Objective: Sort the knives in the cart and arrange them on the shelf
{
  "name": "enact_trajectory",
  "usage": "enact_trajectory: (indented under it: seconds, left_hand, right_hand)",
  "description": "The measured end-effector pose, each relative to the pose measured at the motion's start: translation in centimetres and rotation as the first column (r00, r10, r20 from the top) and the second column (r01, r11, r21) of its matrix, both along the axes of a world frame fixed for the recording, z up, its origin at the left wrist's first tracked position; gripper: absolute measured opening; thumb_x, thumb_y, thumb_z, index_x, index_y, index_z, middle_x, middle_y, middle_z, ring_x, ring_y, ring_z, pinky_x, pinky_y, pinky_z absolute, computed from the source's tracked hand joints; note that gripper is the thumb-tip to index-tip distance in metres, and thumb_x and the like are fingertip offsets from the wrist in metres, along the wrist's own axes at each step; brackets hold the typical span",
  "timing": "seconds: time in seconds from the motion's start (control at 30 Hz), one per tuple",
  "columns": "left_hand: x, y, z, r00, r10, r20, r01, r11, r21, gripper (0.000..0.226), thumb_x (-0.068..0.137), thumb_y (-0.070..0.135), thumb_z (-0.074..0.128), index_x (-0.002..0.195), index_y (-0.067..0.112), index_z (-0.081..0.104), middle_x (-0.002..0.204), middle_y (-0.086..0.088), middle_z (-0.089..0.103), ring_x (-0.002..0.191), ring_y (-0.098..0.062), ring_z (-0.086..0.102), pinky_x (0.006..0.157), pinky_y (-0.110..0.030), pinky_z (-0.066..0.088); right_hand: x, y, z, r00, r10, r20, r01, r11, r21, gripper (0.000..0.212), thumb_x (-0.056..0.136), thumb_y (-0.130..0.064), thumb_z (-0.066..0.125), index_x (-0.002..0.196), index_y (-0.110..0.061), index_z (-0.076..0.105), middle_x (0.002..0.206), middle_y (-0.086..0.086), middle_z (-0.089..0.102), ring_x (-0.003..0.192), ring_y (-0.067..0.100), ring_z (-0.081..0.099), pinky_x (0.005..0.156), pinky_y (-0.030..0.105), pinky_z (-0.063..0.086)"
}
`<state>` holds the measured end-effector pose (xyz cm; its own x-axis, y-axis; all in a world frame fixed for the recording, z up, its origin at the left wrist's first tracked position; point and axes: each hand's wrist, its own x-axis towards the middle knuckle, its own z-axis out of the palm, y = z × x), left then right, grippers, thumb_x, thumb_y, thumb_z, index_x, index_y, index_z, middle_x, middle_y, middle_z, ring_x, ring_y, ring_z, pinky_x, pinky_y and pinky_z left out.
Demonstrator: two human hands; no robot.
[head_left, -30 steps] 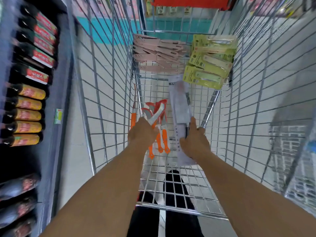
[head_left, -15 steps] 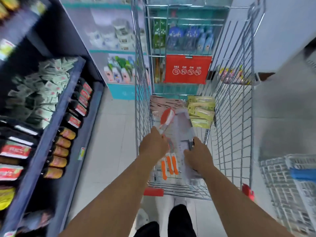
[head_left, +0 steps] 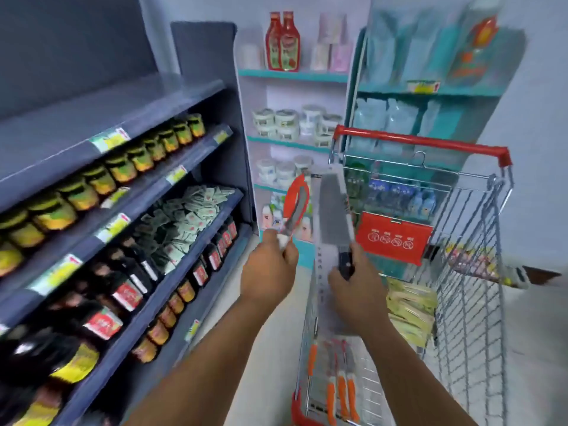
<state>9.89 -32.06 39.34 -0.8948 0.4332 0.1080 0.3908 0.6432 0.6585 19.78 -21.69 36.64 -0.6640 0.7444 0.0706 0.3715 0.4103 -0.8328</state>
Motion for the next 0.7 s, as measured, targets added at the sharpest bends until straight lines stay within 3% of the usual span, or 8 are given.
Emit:
enact_trajectory:
  seconds: [0.17,0.37,0.53,0.7]
  left_hand:
    - [-1.8,-6.6,4.7,0.966,0.238,-0.103,-0.231,0.970,0.082,0.026,0.096,0.026,0.046,0.115,0.010,0.046,0.099,-0.019,0.066,0.094,-0.040,0.059,0.068,-0.039,0.039]
    - [-2.3,-18.4,7.7,0.833,0.534,-0.147,-0.519,0.845,0.130,0.014,0.096,0.029,0.045,0.097,0.015,0.042,0.081,-0.009,0.060,0.084,-0.040,0.059,0.059,-0.035,0.033]
    - [-1.3,-28.7,9.3,0.671,0.714,-0.200,-0.696,0.700,0.161,0.013,0.096,0.030,0.044,0.099,0.017,0.044,0.079,-0.002,0.054,0.078,-0.035,0.056,0.059,-0.034,0.032]
    - [0.6,-39.5,10.4,0.531,0.818,-0.222,-0.801,0.570,0.183,0.018,0.097,0.028,0.044,0.105,0.013,0.047,0.080,-0.006,0.058,0.069,-0.031,0.050,0.058,-0.035,0.037]
  right_hand:
    - [-5.9,-4.2,4.0,0.975,0.219,-0.036,-0.219,0.976,0.005,0.057,0.080,-0.027,0.055,0.136,-0.023,0.042,0.107,0.009,0.060,0.090,0.028,0.059,0.077,0.034,0.048]
    - [-10.6,-14.1,8.6,0.854,0.516,-0.068,-0.515,0.857,0.028,0.066,0.088,-0.018,0.057,0.148,-0.020,0.030,0.136,0.007,0.036,0.122,0.022,0.044,0.096,0.023,0.034]
    - [-12.5,-24.3,11.2,0.693,0.717,-0.081,-0.713,0.697,0.075,0.063,0.092,-0.021,0.053,0.149,-0.020,0.026,0.147,-0.001,0.021,0.116,0.019,0.050,0.081,0.021,0.035]
    - [-13.1,-35.7,12.7,0.529,0.844,-0.088,-0.838,0.536,0.098,0.063,0.092,-0.019,0.053,0.149,-0.017,0.026,0.147,-0.002,0.018,0.112,0.014,0.049,0.084,0.017,0.032]
